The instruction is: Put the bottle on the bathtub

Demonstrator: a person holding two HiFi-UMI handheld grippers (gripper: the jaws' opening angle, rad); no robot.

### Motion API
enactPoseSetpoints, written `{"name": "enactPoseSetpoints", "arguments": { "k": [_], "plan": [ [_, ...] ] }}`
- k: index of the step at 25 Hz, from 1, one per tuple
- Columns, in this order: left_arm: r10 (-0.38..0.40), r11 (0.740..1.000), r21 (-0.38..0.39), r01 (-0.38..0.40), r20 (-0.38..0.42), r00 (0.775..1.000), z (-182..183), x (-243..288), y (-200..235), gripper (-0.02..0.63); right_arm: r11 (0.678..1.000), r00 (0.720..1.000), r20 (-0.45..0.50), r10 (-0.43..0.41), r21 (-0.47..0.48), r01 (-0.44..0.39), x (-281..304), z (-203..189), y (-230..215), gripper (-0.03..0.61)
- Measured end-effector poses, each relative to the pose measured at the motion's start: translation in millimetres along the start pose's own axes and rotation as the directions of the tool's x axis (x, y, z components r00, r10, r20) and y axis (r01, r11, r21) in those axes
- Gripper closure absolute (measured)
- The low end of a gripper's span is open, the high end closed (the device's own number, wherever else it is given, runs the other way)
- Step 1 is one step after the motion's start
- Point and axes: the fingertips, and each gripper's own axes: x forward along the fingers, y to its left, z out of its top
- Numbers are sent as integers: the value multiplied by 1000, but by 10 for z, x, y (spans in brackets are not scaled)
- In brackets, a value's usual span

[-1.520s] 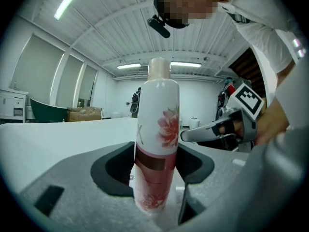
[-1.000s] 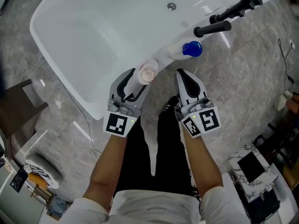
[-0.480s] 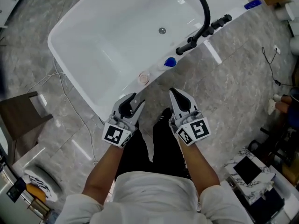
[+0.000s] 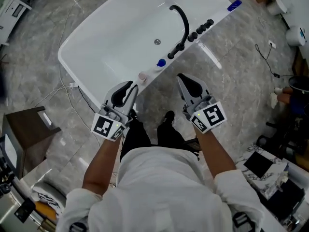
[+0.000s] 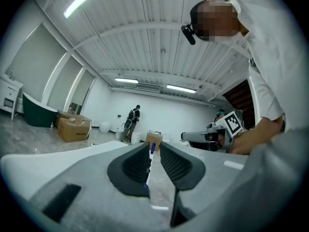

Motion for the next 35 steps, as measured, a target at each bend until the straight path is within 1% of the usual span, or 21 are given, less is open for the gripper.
{"name": "enactPoseSetpoints", "arguments": {
  "k": [2,4,7,10,13,18,23,26,30,35],
  "plan": [
    [-19,1000,20,18,20,1000,241,65,-44,540,999,1000,30,-2,-33,3,-94,301,-86,560],
    [-20,1000,25,19,32,999,464,132,-90,549,998,998,64,-17,-55,21,-228,592,-197,560],
    [-36,999,30,35,30,999,736,192,-137,561,996,992,117,-44,-76,53,-430,977,-291,560],
    [-75,997,34,74,18,997,924,201,-185,575,993,986,155,-66,-87,80,-621,1235,-340,560],
    [-89,995,39,88,17,996,1109,160,-180,583,990,978,184,-94,-82,111,-780,1384,-408,560],
    [-80,997,12,79,32,996,1282,35,-123,592,986,971,203,-123,-86,142,-1007,1457,-511,560],
    [-102,994,-24,103,22,994,1236,-108,-152,597,983,969,175,-176,-20,182,-1150,1281,-686,560],
    [-106,994,-31,107,16,994,1229,-128,-182,597,979,969,150,-195,-28,201,-1201,1210,-696,560],
    [-115,993,-10,115,3,993,1270,-194,-174,597,978,968,149,-203,-16,208,-1169,1167,-630,560],
    [-102,994,-25,102,-10,995,1269,-268,-103,597,983,973,142,-181,-16,185,-1116,1118,-538,560]
  ]
}}
